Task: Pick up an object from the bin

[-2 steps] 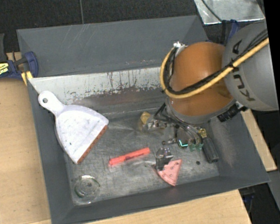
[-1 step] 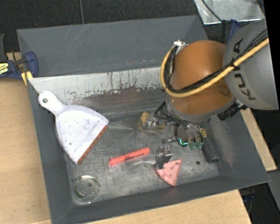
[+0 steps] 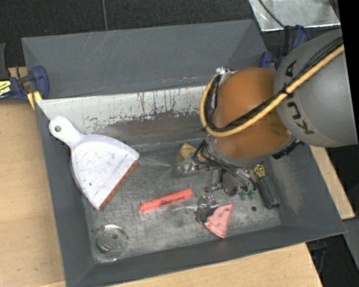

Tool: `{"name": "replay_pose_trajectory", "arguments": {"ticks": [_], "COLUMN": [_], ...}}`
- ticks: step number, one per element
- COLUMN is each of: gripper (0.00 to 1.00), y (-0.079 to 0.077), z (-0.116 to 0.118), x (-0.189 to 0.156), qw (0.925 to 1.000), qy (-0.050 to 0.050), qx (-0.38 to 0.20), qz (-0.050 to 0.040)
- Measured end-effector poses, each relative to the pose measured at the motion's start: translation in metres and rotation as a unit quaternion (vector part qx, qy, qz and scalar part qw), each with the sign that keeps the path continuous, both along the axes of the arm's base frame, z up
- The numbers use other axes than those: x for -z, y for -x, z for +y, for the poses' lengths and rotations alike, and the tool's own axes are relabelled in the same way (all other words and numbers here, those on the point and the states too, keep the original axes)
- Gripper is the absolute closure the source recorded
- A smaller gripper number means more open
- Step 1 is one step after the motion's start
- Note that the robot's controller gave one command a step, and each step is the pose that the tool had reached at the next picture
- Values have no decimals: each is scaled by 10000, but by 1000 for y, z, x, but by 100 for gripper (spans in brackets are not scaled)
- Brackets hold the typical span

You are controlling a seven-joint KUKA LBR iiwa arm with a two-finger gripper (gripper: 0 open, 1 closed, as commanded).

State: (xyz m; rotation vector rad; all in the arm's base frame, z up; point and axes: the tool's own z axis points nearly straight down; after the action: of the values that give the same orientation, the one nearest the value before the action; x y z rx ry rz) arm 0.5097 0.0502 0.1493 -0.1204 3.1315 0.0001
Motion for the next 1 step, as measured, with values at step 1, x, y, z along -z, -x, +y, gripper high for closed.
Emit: {"name": "replay_pose_trajectory", "arguments": {"ticks": [1], "gripper": [100], "y": [-11], "z": [30], "x": [73], "qw": [9978], "qy": [-11], "qx": [-660], "qz": [-78]}}
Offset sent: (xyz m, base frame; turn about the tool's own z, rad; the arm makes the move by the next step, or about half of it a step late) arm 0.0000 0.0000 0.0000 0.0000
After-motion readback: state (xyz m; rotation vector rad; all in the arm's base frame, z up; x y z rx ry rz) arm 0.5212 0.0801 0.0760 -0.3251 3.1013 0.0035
